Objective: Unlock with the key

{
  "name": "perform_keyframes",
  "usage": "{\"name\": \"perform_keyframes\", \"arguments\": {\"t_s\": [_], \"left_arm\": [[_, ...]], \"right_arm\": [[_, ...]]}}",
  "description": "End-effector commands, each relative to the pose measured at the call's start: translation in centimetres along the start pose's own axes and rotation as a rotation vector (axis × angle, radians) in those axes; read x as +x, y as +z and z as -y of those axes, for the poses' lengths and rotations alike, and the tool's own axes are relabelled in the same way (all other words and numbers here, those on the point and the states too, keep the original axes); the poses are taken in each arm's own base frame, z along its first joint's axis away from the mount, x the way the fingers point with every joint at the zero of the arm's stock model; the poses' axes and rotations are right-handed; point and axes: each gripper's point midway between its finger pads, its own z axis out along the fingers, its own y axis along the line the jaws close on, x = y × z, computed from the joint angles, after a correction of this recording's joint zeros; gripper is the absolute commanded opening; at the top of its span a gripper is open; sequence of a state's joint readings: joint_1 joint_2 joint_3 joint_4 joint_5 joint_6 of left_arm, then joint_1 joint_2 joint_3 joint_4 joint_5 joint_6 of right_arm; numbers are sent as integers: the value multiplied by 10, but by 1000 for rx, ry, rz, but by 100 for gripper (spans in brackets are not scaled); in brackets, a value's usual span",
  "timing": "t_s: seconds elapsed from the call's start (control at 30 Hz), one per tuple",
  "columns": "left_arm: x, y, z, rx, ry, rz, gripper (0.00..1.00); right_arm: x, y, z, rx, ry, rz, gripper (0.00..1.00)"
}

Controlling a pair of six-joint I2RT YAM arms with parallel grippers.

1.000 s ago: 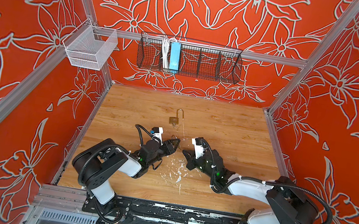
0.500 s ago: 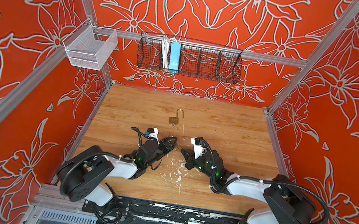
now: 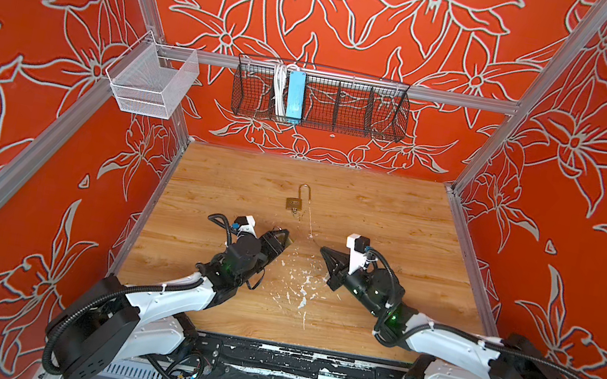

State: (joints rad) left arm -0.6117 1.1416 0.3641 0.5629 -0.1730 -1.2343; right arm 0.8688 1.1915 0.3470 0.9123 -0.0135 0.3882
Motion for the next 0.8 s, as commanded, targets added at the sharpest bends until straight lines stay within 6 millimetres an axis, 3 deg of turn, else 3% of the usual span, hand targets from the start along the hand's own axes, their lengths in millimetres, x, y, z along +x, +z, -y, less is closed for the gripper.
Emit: {"name": "perform_keyframes", "arguments": {"t_s": [0.0, 0.2, 0.43, 0.6, 0.77], "left_arm": [[-16, -8, 21, 42, -37, 53, 0], [-25, -16, 23, 38, -29, 69, 0], [-17, -1, 22, 66, -54, -24, 0], [-18, -2, 21, 58, -56, -21, 0], [-21, -5, 24, 65, -56, -13, 0]], "right_arm": [[5, -2, 4, 75, 40, 26, 0], [31, 14, -9, 44, 91, -47, 0], [38, 22, -21, -5, 90, -19, 0], [52, 43, -34, -26, 73, -62, 0], [59, 53, -30, -20, 110, -35, 0]]}}
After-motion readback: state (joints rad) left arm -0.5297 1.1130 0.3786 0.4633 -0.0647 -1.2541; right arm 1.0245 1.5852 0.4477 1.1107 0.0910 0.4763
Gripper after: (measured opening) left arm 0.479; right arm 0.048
